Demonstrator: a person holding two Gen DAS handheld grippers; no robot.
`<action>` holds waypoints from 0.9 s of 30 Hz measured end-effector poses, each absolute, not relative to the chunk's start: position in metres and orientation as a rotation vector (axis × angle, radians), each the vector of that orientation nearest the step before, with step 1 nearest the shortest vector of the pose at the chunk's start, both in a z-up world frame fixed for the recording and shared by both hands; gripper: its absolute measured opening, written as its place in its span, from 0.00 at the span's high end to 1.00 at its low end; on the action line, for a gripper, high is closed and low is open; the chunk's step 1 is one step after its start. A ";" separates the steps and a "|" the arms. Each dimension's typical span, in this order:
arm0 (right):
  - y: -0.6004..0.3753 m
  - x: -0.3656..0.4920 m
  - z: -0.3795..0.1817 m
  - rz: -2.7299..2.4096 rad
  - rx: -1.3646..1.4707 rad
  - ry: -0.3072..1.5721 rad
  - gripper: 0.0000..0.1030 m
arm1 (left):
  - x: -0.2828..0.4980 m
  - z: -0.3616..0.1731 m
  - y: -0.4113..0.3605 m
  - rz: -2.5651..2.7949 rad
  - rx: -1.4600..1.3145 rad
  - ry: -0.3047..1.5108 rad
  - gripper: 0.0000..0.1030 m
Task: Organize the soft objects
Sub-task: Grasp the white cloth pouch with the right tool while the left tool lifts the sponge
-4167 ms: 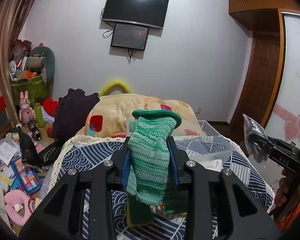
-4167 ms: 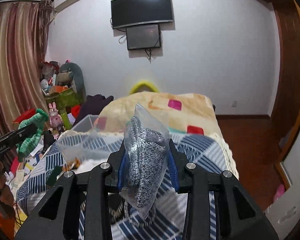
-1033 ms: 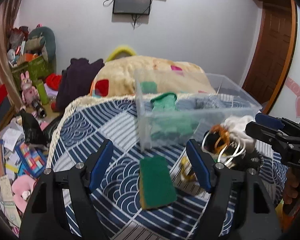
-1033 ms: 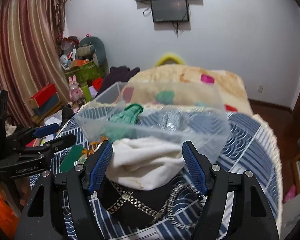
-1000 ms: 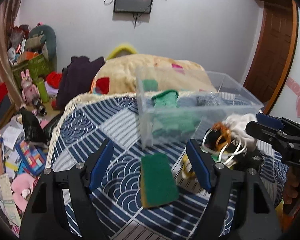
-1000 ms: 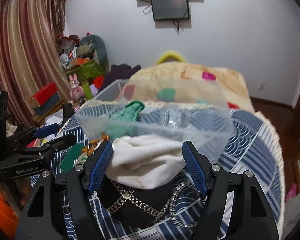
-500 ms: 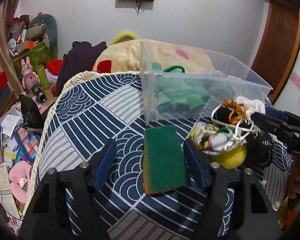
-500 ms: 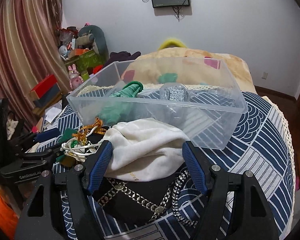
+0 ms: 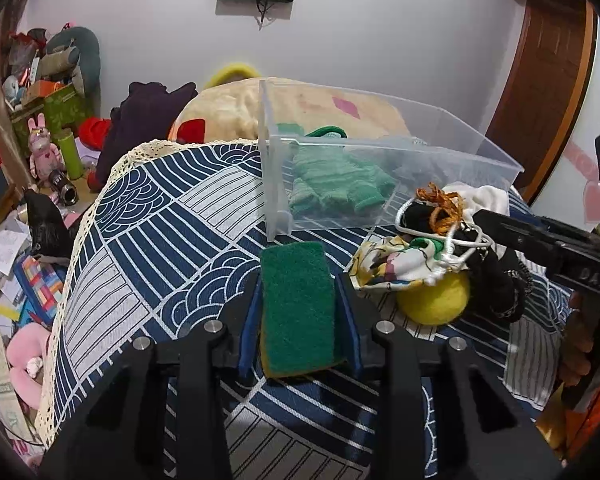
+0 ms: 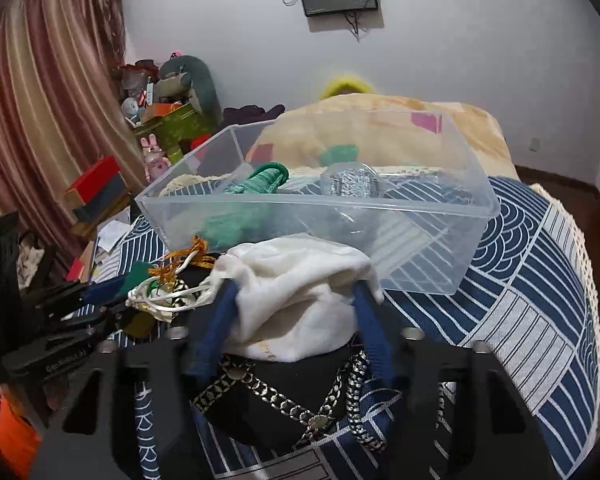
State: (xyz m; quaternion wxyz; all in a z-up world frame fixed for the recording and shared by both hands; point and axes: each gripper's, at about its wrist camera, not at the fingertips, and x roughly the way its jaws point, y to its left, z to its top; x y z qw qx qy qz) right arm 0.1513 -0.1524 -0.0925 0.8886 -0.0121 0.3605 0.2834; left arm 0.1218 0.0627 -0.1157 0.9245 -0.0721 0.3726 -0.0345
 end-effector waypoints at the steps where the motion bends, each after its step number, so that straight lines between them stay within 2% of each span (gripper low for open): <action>1: -0.152 0.150 -0.092 0.593 -0.026 0.746 0.66 | 0.121 -0.115 0.064 -0.070 -0.155 0.763 0.66; 2: -0.153 0.149 -0.091 0.596 -0.023 0.739 0.68 | 0.120 -0.114 0.065 -0.066 -0.157 0.761 0.66; 4: -0.155 0.148 -0.088 0.592 -0.019 0.724 0.79 | 0.117 -0.111 0.067 -0.058 -0.154 0.755 0.66; 7: -0.159 0.145 -0.082 0.593 -0.010 0.702 0.84 | 0.113 -0.104 0.069 -0.047 -0.147 0.736 0.66; 27: -0.202 0.126 -0.020 0.457 0.046 0.467 0.85 | 0.110 -0.041 0.062 -0.052 -0.117 0.565 0.66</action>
